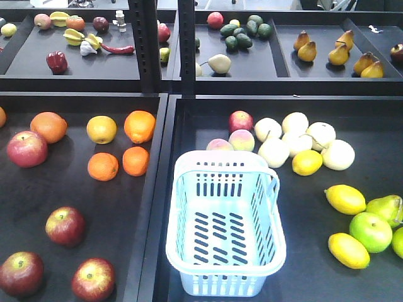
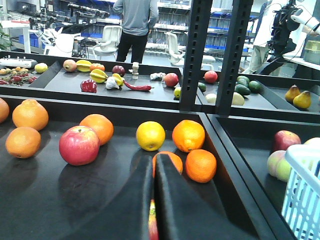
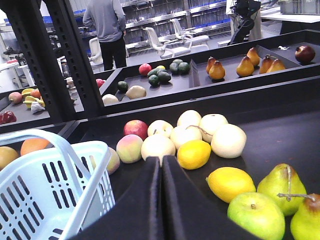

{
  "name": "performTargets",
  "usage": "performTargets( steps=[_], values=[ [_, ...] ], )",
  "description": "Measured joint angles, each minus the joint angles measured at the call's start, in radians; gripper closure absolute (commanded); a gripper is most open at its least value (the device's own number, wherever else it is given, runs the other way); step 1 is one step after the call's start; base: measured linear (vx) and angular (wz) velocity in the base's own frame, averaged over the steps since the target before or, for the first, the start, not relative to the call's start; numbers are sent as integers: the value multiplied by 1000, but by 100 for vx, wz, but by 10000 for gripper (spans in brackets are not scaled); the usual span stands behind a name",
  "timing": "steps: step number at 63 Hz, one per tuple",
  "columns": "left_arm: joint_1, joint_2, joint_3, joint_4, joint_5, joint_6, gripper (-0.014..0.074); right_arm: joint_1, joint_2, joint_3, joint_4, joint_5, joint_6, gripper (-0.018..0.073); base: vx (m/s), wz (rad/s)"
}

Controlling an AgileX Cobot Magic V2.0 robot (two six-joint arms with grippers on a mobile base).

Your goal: Pick three apples into basket with both arms

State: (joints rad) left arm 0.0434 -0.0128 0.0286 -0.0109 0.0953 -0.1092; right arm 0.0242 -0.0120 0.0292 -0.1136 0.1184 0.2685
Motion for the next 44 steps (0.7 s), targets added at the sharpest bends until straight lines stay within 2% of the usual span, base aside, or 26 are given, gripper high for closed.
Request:
performTargets(
  steps=[44],
  values=[
    [0, 0, 0, 0, 0, 0, 603, 0, 0, 0, 0, 0, 0, 564, 1, 1]
  ],
)
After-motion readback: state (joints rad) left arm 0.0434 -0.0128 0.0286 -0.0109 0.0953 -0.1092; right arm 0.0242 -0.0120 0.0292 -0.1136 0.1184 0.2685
